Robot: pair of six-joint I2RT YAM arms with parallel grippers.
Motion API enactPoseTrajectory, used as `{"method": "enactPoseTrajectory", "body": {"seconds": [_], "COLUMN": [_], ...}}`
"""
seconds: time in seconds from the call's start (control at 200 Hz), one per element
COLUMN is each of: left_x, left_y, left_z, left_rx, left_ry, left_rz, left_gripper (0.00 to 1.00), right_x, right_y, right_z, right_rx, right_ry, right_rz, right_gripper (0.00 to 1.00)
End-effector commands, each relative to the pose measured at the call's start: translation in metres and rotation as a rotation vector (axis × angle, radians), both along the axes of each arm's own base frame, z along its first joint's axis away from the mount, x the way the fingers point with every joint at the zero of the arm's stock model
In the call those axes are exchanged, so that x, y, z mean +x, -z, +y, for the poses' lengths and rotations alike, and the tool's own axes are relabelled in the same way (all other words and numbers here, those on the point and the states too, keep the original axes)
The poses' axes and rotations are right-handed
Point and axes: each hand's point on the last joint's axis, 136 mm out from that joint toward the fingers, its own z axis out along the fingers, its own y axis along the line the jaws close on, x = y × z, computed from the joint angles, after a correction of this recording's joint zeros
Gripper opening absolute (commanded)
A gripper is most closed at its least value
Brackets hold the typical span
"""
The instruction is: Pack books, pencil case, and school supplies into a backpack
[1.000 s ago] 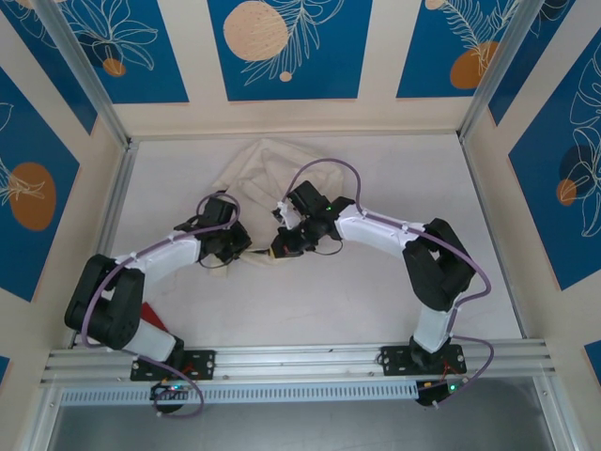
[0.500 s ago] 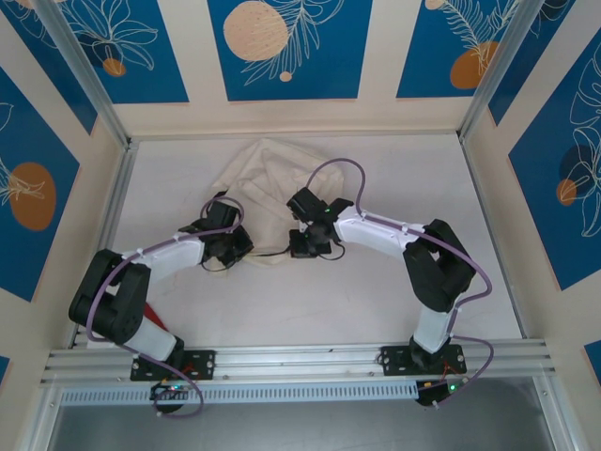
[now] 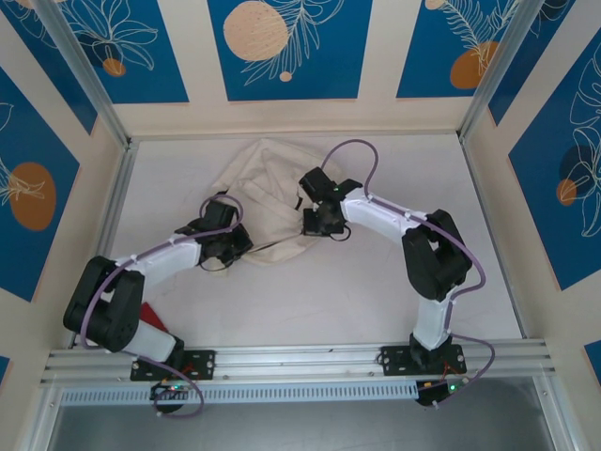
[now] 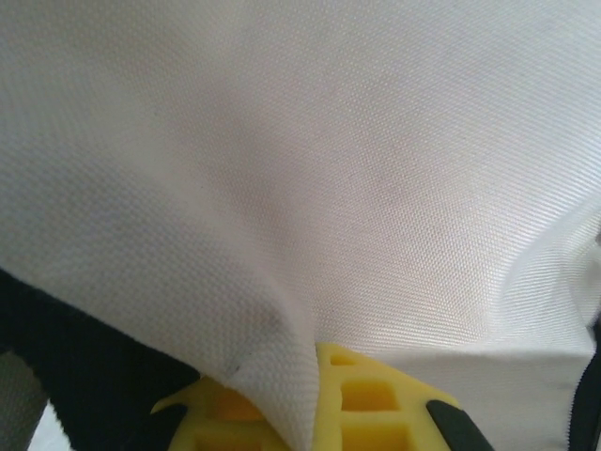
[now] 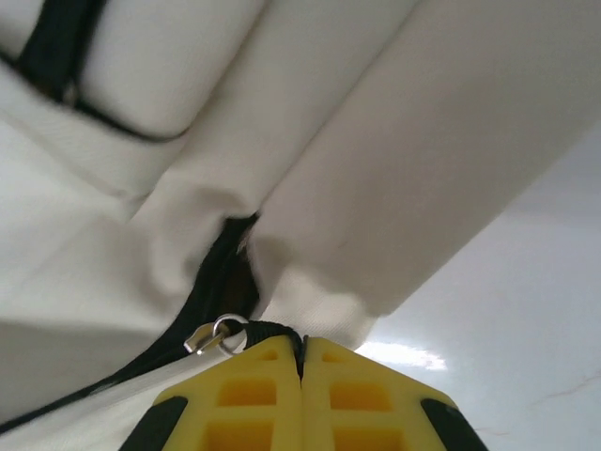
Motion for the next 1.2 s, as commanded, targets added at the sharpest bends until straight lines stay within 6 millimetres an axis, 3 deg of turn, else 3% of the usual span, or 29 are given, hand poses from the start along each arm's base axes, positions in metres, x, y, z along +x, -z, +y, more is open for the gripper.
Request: {"method": "enactPoseTrajectory", "body": {"seconds": [0.0, 0.045, 0.125, 0.2, 0.32, 0.44, 0.59, 0.69, 0.81, 0.975, 1.195], "left_x": [-0.014, -0.013, -0.012, -0.011, -0.01, -0.006, 0.007, 0.02, 0.035, 0.056, 0.098], "left_y": [-0.001, -0.012, -0.034, -0.056, -0.085, -0.106, -0.121, -0.124, -0.123, -0.111, -0.085], "left_z": [0.021, 0.014, 0.005, -0.003, -0.012, -0.025, -0.052, -0.083, -0.131, -0.187, -0.215], "left_rx": [0.091, 0.071, 0.044, 0.024, 0.019, 0.044, 0.11, 0.116, 0.124, 0.196, 0.324], "left_ry": [0.033, 0.072, 0.14, 0.205, 0.285, 0.362, 0.466, 0.536, 0.64, 0.742, 0.711], "left_rz": [0.041, 0.023, -0.005, -0.04, -0.089, -0.144, -0.201, -0.226, -0.25, -0.272, -0.283], "left_gripper": [0.17, 0.36, 0.54, 0.65, 0.74, 0.77, 0.77, 0.76, 0.72, 0.64, 0.53], "right_x": [0.014, 0.011, 0.003, -0.003, -0.011, -0.012, -0.002, 0.005, 0.019, 0.037, 0.053], "right_y": [-0.004, -0.006, -0.006, -0.005, -0.001, -0.009, -0.037, -0.058, -0.067, -0.059, -0.037], "right_z": [-0.063, -0.064, -0.073, -0.089, -0.108, -0.118, -0.123, -0.123, -0.134, -0.144, -0.135], "right_rx": [-0.195, -0.163, -0.115, -0.082, -0.017, 0.048, 0.213, 0.372, 0.505, 0.585, 0.621], "right_ry": [0.103, 0.094, 0.098, 0.118, 0.13, 0.156, 0.237, 0.277, 0.364, 0.42, 0.371], "right_rz": [-0.03, -0.024, -0.001, 0.014, 0.043, 0.024, -0.054, -0.098, -0.109, -0.078, -0.006], "right_gripper": [0.0, 0.0, 0.0, 0.0, 0.0, 0.02, 0.57, 0.72, 0.76, 0.76, 0.71]}}
